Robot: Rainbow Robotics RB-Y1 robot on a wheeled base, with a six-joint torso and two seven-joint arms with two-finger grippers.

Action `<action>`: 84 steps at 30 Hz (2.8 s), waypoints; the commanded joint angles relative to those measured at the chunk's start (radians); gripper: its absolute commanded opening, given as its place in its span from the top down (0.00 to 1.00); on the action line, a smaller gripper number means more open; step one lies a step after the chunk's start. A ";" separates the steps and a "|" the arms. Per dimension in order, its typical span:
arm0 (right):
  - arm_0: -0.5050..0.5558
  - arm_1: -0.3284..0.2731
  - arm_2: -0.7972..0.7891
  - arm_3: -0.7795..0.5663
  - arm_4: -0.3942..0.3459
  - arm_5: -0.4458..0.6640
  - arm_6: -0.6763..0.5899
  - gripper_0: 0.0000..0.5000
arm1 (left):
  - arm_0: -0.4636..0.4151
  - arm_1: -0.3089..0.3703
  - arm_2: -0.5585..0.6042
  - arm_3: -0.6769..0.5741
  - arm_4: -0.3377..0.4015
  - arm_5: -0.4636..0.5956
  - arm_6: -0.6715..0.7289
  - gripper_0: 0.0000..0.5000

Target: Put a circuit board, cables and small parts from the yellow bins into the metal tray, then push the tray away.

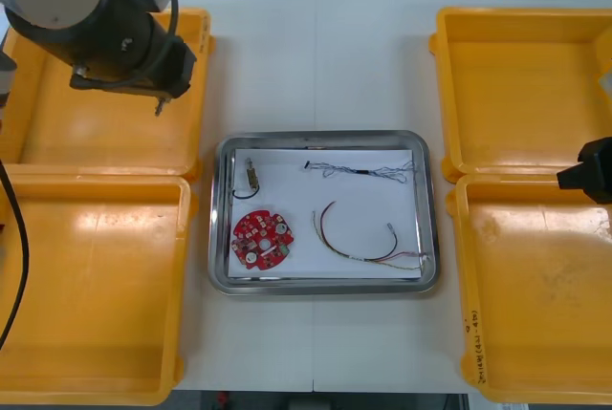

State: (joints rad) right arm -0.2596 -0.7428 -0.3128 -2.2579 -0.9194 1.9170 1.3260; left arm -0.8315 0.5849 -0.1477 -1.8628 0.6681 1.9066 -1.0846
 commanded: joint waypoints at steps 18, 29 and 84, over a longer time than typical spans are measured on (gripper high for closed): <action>0.129 0.075 -0.173 -0.017 0.140 0.003 0.015 0.00 | -0.047 -0.162 -0.332 -0.042 -0.074 -0.086 0.350 1.00; 0.128 0.075 -0.143 0.057 0.132 0.003 0.021 0.00 | -0.047 -0.208 -0.443 0.068 -0.162 -0.190 0.385 1.00; 0.129 0.075 -0.118 0.058 0.125 0.003 0.024 0.00 | -0.035 -0.186 -0.532 0.151 -0.228 -0.254 0.430 0.00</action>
State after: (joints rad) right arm -0.1458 -0.6722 -0.4431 -2.1909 -0.7864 1.9170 1.3273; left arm -0.8336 0.3843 -0.7131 -1.6381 0.4291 1.6137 -0.7249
